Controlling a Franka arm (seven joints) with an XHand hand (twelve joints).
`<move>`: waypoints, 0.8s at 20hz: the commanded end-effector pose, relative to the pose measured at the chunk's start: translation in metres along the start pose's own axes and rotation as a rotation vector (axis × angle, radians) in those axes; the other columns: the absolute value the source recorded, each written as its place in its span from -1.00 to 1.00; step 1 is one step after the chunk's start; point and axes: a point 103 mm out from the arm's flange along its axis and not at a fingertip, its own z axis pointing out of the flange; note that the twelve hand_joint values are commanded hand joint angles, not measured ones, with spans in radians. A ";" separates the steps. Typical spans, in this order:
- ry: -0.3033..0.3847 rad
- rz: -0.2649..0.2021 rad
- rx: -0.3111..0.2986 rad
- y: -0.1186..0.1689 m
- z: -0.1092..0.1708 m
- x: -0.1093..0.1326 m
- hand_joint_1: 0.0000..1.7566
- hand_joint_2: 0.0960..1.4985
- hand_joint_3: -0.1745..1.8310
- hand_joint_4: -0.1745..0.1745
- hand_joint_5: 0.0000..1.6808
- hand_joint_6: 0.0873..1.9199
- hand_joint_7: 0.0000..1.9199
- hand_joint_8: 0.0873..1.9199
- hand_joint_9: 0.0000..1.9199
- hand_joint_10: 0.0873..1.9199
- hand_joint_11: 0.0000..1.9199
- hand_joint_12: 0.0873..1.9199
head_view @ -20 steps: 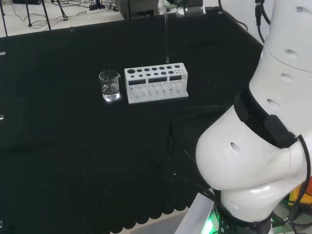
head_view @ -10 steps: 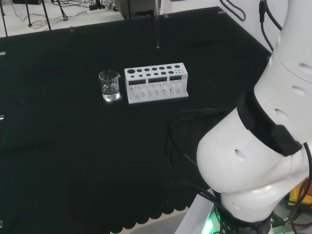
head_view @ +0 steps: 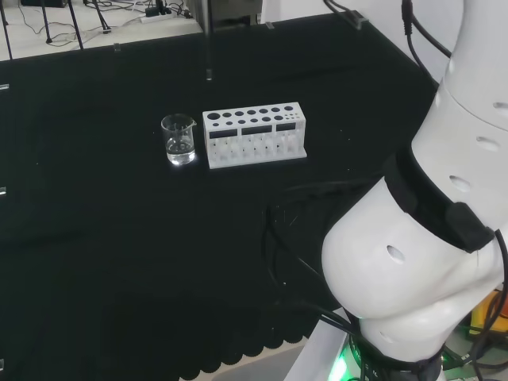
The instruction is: Take the glass rod from the white test tube rack.
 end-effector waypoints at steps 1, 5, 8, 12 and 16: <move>0.014 -0.058 0.002 0.013 0.008 0.023 0.49 0.47 -1.00 -1.00 0.48 -0.80 0.17 0.11 0.57 -0.05 0.68 -0.54; 0.019 -0.070 0.009 0.019 0.015 0.025 0.49 0.47 -1.00 -1.00 0.48 -0.80 0.17 0.11 0.57 -0.05 0.68 -0.54; 0.019 -0.077 0.018 0.021 0.019 0.024 0.49 0.47 -1.00 -1.00 0.48 -0.80 0.18 0.10 0.57 -0.05 0.68 -0.55; 0.011 -0.090 0.011 0.020 0.015 0.026 0.49 0.46 -1.00 -1.00 0.49 -0.80 0.18 0.10 0.57 -0.05 0.68 -0.55; 0.011 -0.103 0.007 0.018 0.014 0.029 0.49 0.46 -1.00 -1.00 0.49 -0.81 0.18 0.10 0.57 -0.06 0.68 -0.55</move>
